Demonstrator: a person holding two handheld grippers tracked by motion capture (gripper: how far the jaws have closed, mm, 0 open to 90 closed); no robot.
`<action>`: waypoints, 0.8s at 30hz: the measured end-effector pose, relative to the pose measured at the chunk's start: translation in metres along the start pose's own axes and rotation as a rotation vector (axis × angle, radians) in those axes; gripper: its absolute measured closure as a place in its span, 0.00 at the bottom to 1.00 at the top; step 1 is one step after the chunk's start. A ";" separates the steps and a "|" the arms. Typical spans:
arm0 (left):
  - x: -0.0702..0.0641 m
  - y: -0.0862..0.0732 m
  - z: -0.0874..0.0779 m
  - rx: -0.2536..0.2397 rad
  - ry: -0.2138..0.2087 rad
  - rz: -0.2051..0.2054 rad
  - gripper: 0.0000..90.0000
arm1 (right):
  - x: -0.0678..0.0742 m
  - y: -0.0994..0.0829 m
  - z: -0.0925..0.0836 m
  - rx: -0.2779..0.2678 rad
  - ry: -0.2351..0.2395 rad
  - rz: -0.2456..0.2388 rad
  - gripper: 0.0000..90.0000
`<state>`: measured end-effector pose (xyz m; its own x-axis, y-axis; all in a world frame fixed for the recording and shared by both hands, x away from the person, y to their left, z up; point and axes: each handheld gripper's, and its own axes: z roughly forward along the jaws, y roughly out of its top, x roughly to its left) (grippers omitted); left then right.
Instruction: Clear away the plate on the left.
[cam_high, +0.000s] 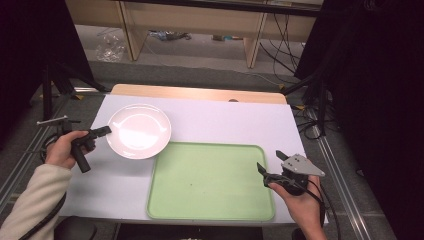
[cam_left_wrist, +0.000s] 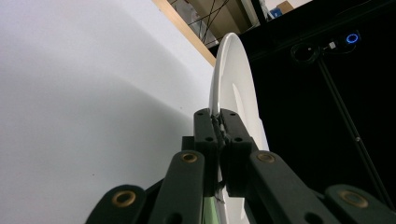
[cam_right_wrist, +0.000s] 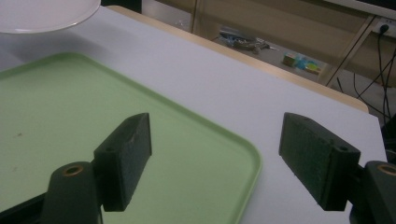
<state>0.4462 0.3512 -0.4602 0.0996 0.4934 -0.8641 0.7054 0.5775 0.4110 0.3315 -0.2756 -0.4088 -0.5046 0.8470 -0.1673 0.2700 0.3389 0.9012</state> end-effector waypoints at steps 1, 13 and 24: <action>0.000 0.000 0.001 -0.002 -0.004 0.003 0.96 | 0.000 0.000 0.000 0.000 0.000 0.000 0.29; -0.003 -0.003 0.007 0.001 -0.029 -0.001 0.96 | 0.000 0.000 0.000 -0.001 0.000 0.000 0.29; -0.007 -0.005 0.010 0.031 -0.008 0.003 0.96 | 0.000 0.000 0.000 -0.001 -0.001 -0.001 0.29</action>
<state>0.4489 0.3379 -0.4593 0.1078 0.4898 -0.8652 0.7262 0.5556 0.4050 0.3313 -0.2759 -0.4085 -0.5039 0.8472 -0.1685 0.2684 0.3390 0.9017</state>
